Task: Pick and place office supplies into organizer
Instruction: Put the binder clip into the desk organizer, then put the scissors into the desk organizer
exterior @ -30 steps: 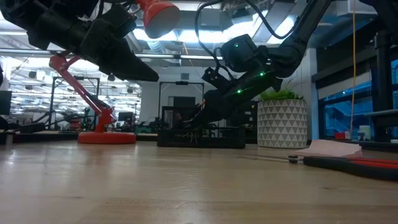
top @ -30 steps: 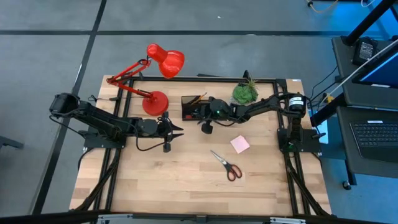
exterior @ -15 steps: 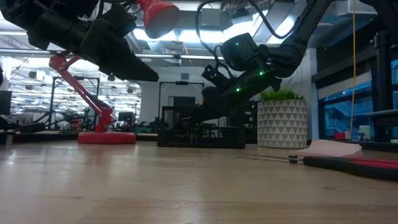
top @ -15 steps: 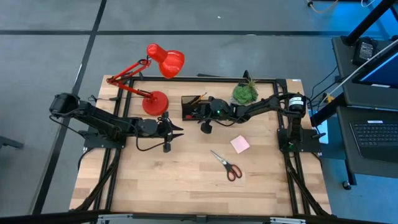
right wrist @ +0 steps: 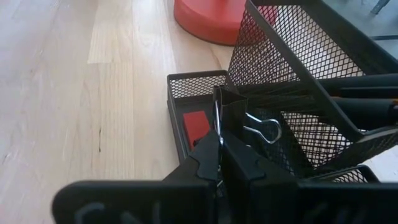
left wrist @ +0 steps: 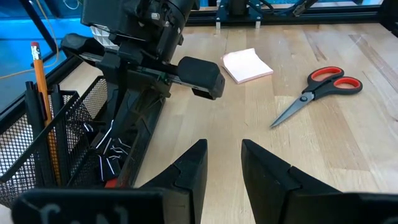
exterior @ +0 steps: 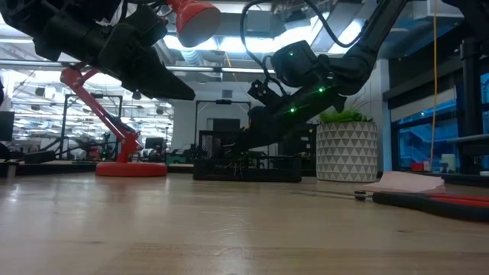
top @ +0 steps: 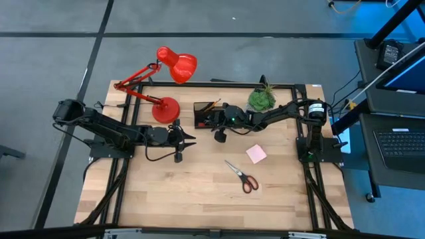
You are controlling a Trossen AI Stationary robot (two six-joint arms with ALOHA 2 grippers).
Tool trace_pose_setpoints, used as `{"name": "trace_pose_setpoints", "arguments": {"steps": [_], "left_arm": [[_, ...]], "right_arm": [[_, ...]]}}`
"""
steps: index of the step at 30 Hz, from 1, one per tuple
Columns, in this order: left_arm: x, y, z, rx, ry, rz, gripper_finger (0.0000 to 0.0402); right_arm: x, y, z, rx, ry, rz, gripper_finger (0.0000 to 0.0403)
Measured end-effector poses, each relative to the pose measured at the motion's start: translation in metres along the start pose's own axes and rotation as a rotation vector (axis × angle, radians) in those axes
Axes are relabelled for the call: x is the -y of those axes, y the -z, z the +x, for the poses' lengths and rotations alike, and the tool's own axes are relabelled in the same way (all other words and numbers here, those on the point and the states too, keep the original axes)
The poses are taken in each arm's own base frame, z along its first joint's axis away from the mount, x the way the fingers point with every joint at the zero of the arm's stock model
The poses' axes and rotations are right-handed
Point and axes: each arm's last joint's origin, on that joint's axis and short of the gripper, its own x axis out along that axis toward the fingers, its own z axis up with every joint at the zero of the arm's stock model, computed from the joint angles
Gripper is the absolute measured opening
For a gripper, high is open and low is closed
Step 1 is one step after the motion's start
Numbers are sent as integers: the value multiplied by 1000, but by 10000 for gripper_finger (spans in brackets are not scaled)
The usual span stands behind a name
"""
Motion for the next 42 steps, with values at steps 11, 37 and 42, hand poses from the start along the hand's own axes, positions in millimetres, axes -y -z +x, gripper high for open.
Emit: {"name": "trace_pose_setpoints", "arguments": {"steps": [11,37,42], "left_arm": [[0,0,0,0,0,0,93],[0,0,0,0,0,0,93],[0,0,0,0,0,0,93]], "right_arm": [[0,0,0,1,0,-2,15],[0,2,0,-22,-3,-11,30],[0,2,0,-25,-2,-6,67]]}}
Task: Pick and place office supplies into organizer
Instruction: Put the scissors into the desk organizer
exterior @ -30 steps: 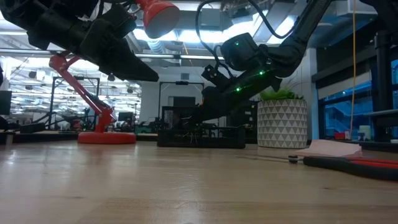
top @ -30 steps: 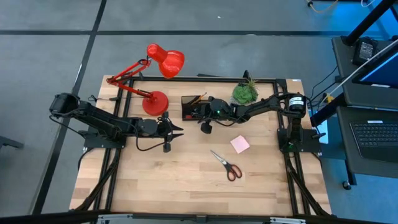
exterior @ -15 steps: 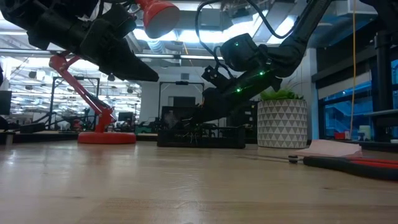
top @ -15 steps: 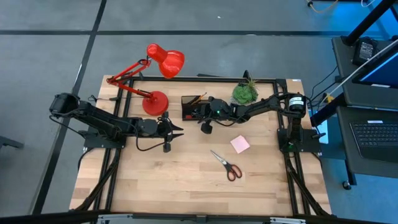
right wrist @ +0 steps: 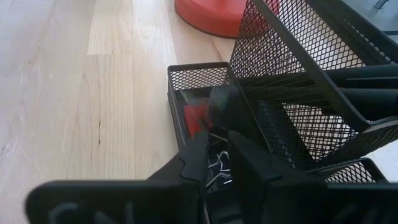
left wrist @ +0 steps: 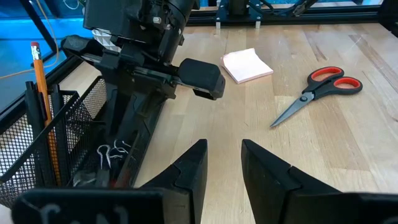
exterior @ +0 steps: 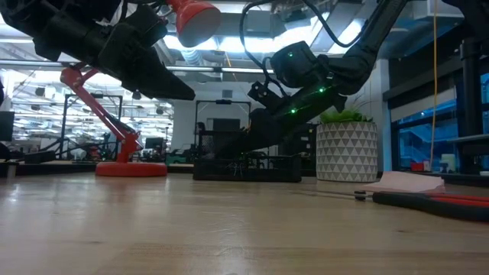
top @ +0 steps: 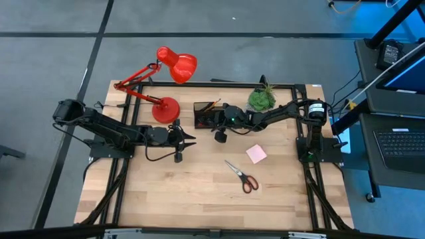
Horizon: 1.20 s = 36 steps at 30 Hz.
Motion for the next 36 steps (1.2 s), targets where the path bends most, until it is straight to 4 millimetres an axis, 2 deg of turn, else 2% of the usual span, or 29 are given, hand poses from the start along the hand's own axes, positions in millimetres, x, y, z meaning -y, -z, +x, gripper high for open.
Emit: {"name": "trace_pose_setpoints", "arguments": {"steps": [7,12,17,25,31,36], "left_arm": [[0,0,0,0,0,-5,93],[0,1,0,-8,0,-21,93],[0,1,0,-15,-1,-30,93],[0,2,0,-20,-1,-36,93],[0,2,0,-20,-2,-36,93],[0,2,0,-20,-1,-36,93]], "right_arm": [[0,-1,-1,-1,-1,4,87],[-8,-7,-15,-68,-30,-16,87],[-18,-19,-43,-163,-75,-42,87],[-33,-32,-99,-325,-322,21,87],[-44,-30,-132,-462,-393,28,87],[-50,-20,-145,-620,-373,130,87]]}}
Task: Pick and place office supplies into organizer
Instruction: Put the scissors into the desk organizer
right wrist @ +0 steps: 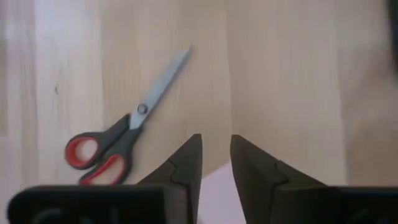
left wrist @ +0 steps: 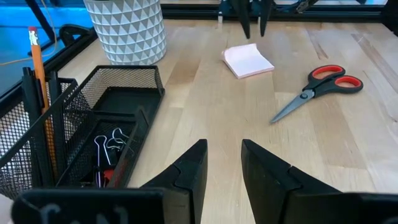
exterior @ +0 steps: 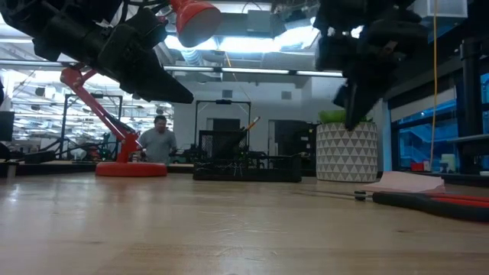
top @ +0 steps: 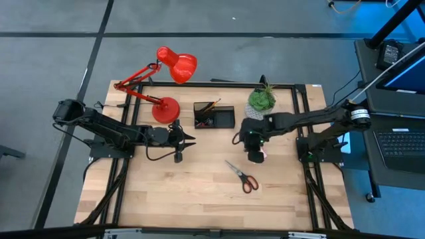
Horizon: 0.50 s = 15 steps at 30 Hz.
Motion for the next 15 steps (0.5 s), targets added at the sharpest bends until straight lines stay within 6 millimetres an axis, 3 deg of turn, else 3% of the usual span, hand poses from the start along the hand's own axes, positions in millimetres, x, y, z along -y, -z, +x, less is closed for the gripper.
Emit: {"name": "trace_pose_setpoints", "arguments": {"steps": [4,15], "left_arm": [[0,0,0,0,0,0,93],[3,-6,3,59,66,-30,93]], "right_arm": [[-6,8,4,-80,5,120,87],[-43,20,9,-152,-28,121,87]]}}
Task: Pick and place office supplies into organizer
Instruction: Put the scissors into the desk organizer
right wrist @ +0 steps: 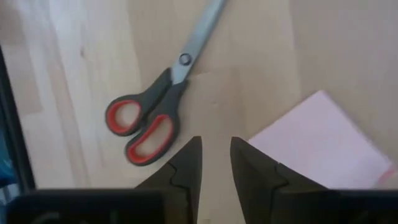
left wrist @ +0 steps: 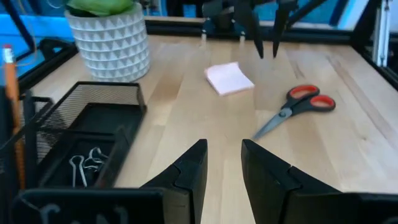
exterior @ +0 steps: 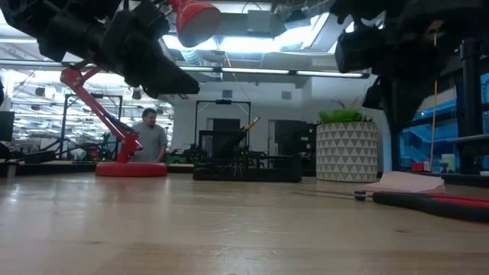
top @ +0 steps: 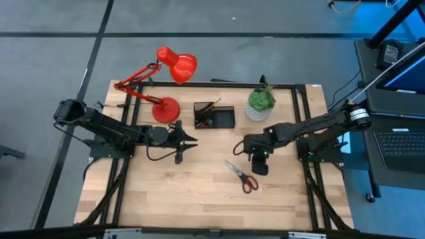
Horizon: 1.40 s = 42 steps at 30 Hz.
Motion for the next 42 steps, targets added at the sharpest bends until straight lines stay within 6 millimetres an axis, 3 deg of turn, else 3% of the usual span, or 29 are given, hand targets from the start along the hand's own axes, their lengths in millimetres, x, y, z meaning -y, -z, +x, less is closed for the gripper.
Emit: {"name": "trace_pose_setpoints", "arguments": {"steps": [4,14,17,21,29,42], "left_arm": [[6,-5,17,-10,36,54,88],[34,-41,91,-11,278,287,86],[39,-46,109,-5,280,330,86],[42,-36,131,-42,275,377,86],[43,8,160,-167,280,357,86],[38,16,168,-163,257,238,86]], "right_arm": [[-8,4,2,-13,-6,25,87],[-22,16,5,-64,26,34,87],[-26,18,6,-62,34,63,87],[-30,22,7,-35,88,104,87],[-43,30,9,-34,98,178,87],[-52,35,10,61,177,262,87]]}}
